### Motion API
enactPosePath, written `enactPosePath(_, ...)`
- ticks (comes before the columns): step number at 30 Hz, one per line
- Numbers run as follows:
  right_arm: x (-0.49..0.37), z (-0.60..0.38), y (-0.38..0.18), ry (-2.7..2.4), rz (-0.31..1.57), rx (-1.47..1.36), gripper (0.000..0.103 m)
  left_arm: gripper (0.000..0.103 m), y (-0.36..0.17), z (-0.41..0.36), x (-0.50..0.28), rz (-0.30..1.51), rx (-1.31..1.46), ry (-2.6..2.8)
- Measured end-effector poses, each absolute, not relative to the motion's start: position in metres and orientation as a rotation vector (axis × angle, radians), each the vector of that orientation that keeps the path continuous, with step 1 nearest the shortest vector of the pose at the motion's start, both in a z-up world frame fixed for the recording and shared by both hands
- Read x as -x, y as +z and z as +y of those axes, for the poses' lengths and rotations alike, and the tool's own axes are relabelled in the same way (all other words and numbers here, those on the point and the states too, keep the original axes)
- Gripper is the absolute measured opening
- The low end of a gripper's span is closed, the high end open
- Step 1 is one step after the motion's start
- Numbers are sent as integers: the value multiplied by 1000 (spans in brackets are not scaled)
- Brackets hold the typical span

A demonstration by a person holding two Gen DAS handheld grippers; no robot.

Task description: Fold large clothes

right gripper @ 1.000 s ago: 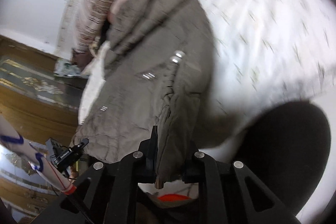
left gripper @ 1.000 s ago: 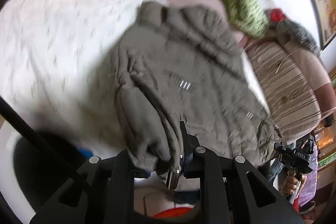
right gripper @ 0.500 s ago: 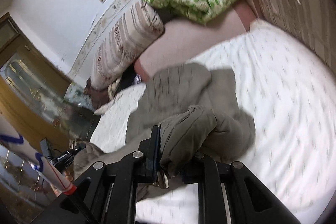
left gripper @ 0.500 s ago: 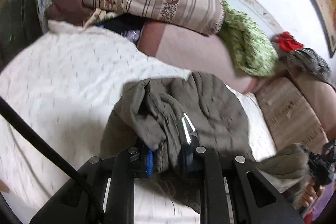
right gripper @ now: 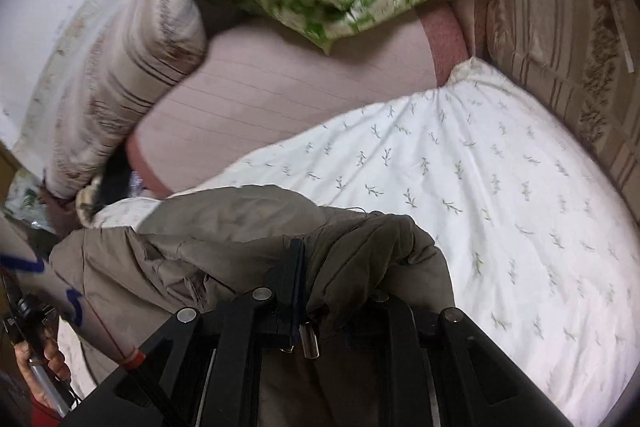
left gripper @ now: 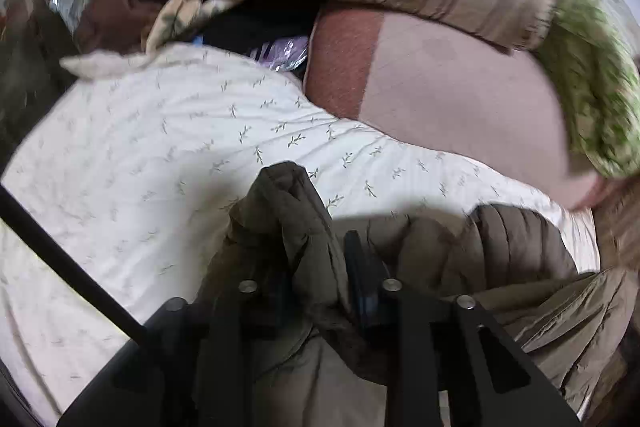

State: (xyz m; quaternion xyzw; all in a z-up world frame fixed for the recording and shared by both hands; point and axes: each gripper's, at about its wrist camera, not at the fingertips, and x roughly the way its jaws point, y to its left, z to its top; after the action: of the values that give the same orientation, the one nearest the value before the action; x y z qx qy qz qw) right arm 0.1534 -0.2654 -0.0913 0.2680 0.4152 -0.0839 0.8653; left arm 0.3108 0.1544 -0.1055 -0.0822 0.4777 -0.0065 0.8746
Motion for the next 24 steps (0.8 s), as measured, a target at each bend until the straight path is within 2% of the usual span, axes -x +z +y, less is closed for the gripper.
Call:
enactPosePath(3,-171,-276,-116,-183,910,-618,19,37,-111,163,-317,991,262,-22)
enactPosePath(4,-173,-277,-121,-188,912,-642,21,38,-109,165,-315,980,279,-34)
enactPosePath(6,-171,-278,-121,-188,894,-669,28,48,-98,170,-304,945,306,-83)
enactPosePath(7,-168,-278,-118,-184,880,-669,36,50,-89,174,-297,919,323,-110)
enactPosePath(9,-158,-279,-107,-179,833,-659,46,61,-70,182,-285,869,354,-151)
enactPosePath(10,-152,-279,-101,-181,818,-657,60,62,-61,186,-278,850,367,-170)
enactPosePath(11,-146,-279,-93,-193,799,-650,81,63,-51,188,-271,837,371,-189)
enactPosePath(12,-140,-278,-86,-215,780,-635,88,63,-44,190,-264,831,364,-197)
enactPosePath(13,-132,-275,-76,-256,745,-608,91,63,-34,192,-252,819,349,-200)
enactPosePath(15,-122,-264,-59,-291,716,-542,90,63,-23,194,-230,795,312,-187)
enactPosePath(17,-114,-246,-42,-254,712,-477,80,63,-18,196,-202,773,267,-155)
enactPosePath(20,-109,-198,-25,-133,707,-405,78,65,-27,202,-158,754,248,-113)
enactPosePath(24,-128,-125,-31,9,751,-302,75,66,-58,213,-120,750,264,-67)
